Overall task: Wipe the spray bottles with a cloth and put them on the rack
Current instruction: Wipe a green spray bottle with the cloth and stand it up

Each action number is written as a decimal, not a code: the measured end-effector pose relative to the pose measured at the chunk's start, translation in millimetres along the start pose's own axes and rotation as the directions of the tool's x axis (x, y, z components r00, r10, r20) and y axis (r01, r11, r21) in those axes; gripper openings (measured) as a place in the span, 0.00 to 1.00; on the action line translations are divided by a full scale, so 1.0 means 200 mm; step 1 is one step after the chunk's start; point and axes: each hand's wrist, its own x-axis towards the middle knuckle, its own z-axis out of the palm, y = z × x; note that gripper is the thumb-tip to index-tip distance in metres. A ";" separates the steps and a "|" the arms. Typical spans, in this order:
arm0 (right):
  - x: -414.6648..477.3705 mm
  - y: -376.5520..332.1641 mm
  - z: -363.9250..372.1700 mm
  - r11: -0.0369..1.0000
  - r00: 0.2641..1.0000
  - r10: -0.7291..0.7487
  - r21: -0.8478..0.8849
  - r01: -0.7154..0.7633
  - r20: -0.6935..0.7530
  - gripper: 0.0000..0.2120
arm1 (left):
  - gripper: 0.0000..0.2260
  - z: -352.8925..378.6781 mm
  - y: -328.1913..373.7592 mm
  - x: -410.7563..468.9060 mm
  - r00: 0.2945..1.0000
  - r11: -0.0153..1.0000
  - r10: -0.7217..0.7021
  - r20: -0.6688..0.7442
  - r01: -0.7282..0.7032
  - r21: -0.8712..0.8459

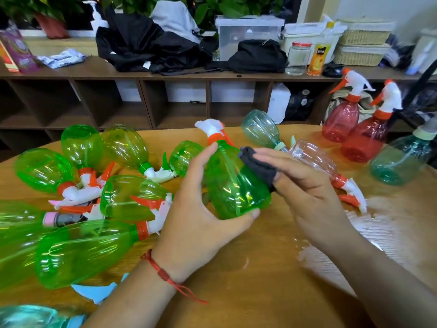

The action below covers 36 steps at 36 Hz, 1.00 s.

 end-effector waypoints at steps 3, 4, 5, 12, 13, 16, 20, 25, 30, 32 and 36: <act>0.01 0.00 -0.01 0.984 0.996 0.084 0.162 -0.078 -0.034 0.21 | 0.50 0.02 0.04 -0.02 0.998 1.000 0.013 0.058 -0.011 -0.028; 0.01 0.00 -0.01 0.973 0.993 0.113 0.206 -0.102 -0.043 0.21 | 0.50 0.02 0.05 -0.03 0.996 1.000 0.021 0.084 -0.019 -0.024; 0.01 0.00 -0.01 0.960 0.988 0.143 0.252 -0.125 -0.053 0.20 | 0.51 0.02 0.06 -0.03 0.993 0.999 0.034 0.111 -0.033 -0.013; 0.01 -0.01 -0.02 0.941 0.980 0.188 0.298 -0.161 -0.065 0.17 | 0.55 0.00 0.06 -0.02 0.969 0.986 0.073 0.235 -0.106 0.130; 0.02 0.00 -0.03 0.956 0.981 0.177 0.252 -0.153 -0.077 0.17 | 0.55 -0.01 0.05 -0.02 0.969 0.975 0.076 0.235 -0.122 0.188; 0.02 0.02 -0.04 0.990 0.989 0.127 0.065 -0.122 -0.080 0.16 | 0.52 0.01 0.04 -0.02 0.975 0.935 0.111 0.195 -0.169 0.312; 0.00 0.02 -0.02 0.995 0.997 0.068 -0.071 -0.071 -0.043 0.15 | 0.51 0.04 0.05 -0.03 0.984 0.942 0.103 0.146 -0.143 0.302; 0.00 -0.01 -0.01 0.990 1.000 -0.012 -0.141 0.013 0.005 0.14 | 0.52 0.03 0.01 -0.02 0.995 0.976 0.043 0.085 -0.060 0.211; -0.02 -0.06 -0.01 0.952 0.988 -0.125 -0.268 0.146 0.092 0.15 | 0.50 0.01 -0.02 0.01 0.998 0.998 -0.058 -0.037 0.058 -0.009; -0.02 -0.07 -0.01 0.934 0.978 -0.166 -0.299 0.197 0.126 0.14 | 0.50 0.00 -0.03 0.02 0.995 0.997 -0.076 -0.063 0.075 -0.023; -0.02 -0.07 -0.02 0.921 0.973 -0.189 -0.320 0.223 0.134 0.13 | 0.49 0.01 -0.03 0.02 0.993 0.996 -0.089 -0.072 0.087 -0.034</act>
